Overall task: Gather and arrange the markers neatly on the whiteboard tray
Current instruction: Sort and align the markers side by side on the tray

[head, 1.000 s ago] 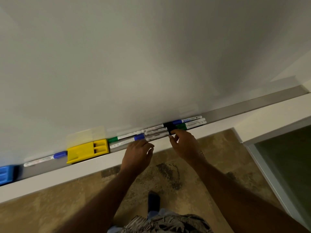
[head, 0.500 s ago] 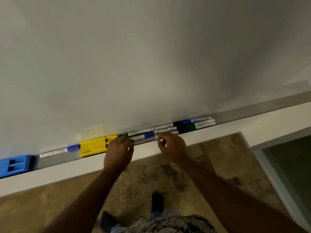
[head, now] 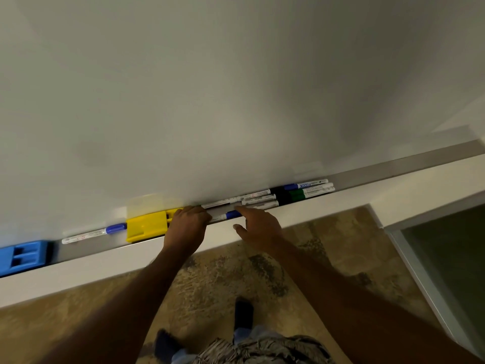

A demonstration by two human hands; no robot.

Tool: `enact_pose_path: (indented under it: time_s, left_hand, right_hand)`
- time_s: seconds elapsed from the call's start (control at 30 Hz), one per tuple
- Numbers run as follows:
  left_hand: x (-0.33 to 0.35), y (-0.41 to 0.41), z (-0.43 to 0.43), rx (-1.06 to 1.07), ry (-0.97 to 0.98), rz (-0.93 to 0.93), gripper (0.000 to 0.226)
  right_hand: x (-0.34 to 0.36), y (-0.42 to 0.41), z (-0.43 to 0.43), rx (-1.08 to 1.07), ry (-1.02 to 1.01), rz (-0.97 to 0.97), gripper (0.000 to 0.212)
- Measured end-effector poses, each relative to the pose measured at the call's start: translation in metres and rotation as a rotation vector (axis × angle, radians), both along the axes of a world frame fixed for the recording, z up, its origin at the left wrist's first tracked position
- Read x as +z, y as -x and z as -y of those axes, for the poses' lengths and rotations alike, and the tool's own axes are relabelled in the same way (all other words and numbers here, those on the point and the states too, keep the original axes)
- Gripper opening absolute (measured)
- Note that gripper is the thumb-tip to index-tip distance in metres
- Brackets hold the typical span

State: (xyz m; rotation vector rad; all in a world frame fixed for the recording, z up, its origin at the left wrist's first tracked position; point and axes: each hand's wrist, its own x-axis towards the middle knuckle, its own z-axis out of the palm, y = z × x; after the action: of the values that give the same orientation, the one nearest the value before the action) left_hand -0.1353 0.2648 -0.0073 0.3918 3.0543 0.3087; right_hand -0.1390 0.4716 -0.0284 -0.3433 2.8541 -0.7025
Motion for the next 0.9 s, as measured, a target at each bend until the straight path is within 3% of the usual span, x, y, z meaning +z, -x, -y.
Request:
enact_pose_path:
  time_s: [0.3, 0.63, 0.9]
  left_hand:
    - [0.005, -0.006, 0.000, 0.027, -0.105, 0.042, 0.023]
    - [0.010, -0.013, 0.002, 0.052, -0.191, 0.009, 0.022]
    - [0.014, -0.006, -0.001, 0.163, -0.271, -0.001, 0.016]
  right_hand:
    - [-0.009, -0.004, 0.007, 0.012, -0.115, -0.009, 0.053]
    - [0.000, 0.000, -0.010, -0.127, 0.021, -0.090, 0.042]
    - [0.018, 0.013, -0.043, -0.216, 0.093, -0.114, 0.018]
